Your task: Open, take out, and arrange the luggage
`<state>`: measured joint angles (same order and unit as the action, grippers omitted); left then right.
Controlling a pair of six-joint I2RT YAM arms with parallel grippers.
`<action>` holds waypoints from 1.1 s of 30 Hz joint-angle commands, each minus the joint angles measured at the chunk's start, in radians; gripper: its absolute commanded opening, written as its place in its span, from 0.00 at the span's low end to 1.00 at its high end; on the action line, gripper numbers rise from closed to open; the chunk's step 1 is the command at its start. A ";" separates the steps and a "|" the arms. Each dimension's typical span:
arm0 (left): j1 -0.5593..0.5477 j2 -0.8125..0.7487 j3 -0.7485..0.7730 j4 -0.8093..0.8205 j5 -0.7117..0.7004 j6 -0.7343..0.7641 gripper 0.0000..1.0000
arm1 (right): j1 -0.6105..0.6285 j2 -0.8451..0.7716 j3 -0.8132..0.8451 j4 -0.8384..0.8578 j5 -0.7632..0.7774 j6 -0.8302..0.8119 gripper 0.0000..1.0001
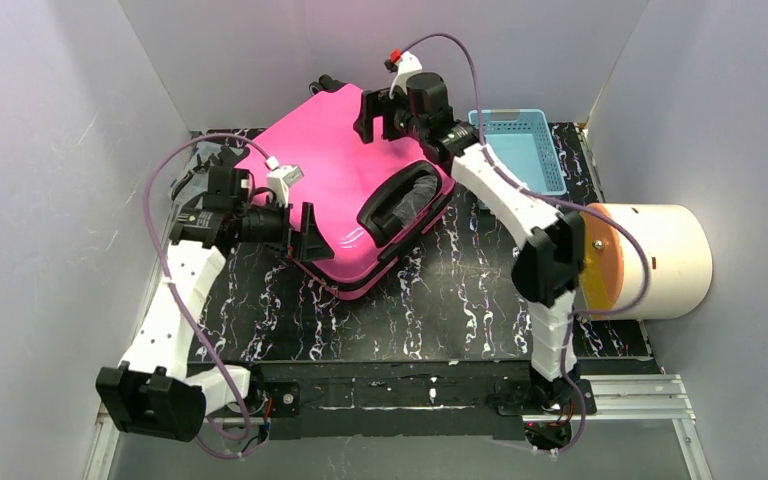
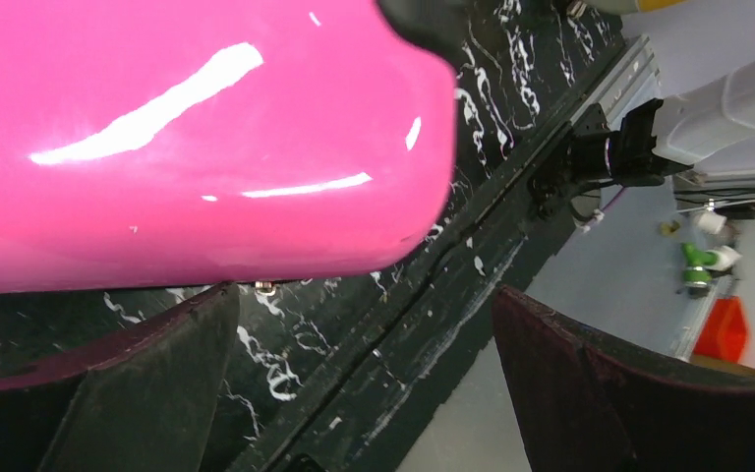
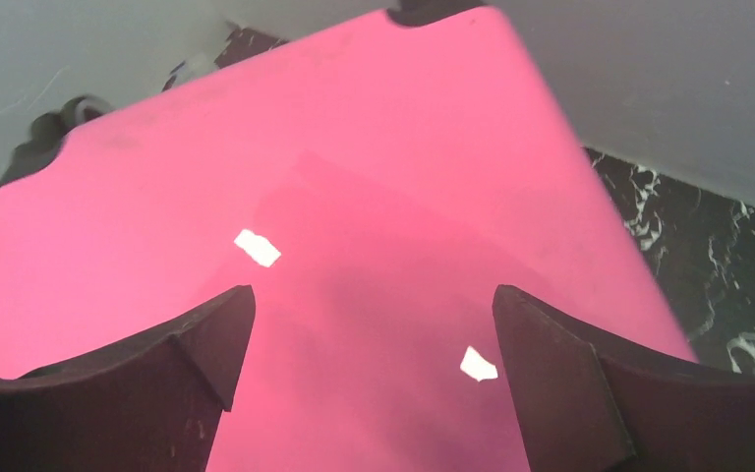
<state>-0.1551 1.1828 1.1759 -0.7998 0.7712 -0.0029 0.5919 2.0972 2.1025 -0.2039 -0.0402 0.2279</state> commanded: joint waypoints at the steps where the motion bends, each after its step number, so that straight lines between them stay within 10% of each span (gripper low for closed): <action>1: -0.002 -0.068 0.103 -0.026 0.037 0.121 0.98 | 0.049 -0.289 -0.175 -0.051 0.158 -0.051 1.00; 12: 0.008 -0.146 0.149 -0.046 -0.294 0.153 0.98 | 0.411 -0.795 -0.790 -0.118 0.399 0.126 1.00; 20: 0.009 -0.221 0.105 -0.023 -0.406 0.159 0.98 | 0.873 -0.794 -1.010 -0.122 0.616 0.312 0.81; 33: 0.009 -0.345 -0.032 0.106 -0.335 0.104 0.98 | 0.945 -0.719 -1.315 0.613 0.791 0.528 0.58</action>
<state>-0.1516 0.8623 1.1805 -0.7582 0.4053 0.1299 1.5375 1.3426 0.7986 0.0864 0.6273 0.6830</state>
